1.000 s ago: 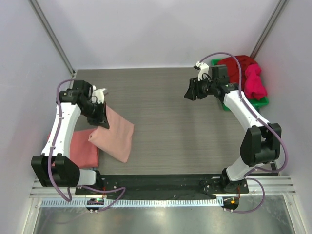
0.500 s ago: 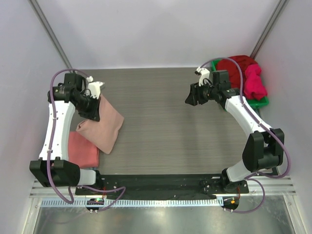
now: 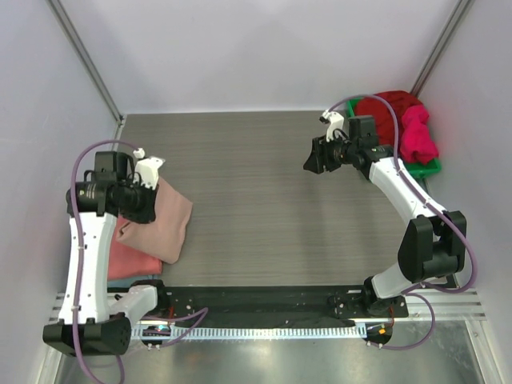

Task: Fold and stack the t-shirts
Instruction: Neatly place the folded tshirt to the corner

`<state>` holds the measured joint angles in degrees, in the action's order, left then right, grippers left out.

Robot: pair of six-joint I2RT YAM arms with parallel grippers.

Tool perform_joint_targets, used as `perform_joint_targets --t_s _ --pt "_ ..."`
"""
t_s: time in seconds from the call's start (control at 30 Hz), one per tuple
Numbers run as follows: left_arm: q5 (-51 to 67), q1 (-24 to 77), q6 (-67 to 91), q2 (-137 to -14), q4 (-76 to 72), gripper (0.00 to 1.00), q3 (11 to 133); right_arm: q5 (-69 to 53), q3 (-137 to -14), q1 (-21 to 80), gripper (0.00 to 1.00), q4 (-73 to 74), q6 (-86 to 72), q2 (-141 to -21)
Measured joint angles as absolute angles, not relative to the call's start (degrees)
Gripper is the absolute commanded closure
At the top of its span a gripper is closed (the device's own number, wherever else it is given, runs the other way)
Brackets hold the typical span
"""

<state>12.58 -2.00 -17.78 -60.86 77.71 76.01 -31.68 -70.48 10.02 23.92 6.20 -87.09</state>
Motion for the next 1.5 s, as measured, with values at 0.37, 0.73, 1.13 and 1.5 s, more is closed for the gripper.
perform_joint_targets --t_s 0.37,0.73,1.13,1.5 --pt "5.26 -3.25 -15.99 -57.23 78.32 1.0 76.36 -32.27 -70.22 11.33 0.45 23.44 6.17 -87.42" --pt "-5.52 -5.8 -20.05 -57.39 78.3 1.0 77.97 -33.1 -70.22 12.45 0.45 21.91 5.91 -90.45" --pt "-7.94 -21.98 -34.0 -64.4 78.17 1.0 78.24 -33.61 -70.22 13.76 0.45 19.25 4.86 -92.33" --pt "-10.07 -26.46 -41.98 -71.02 76.82 1.0 74.94 -33.69 -70.59 14.22 0.45 18.39 4.12 -93.93"
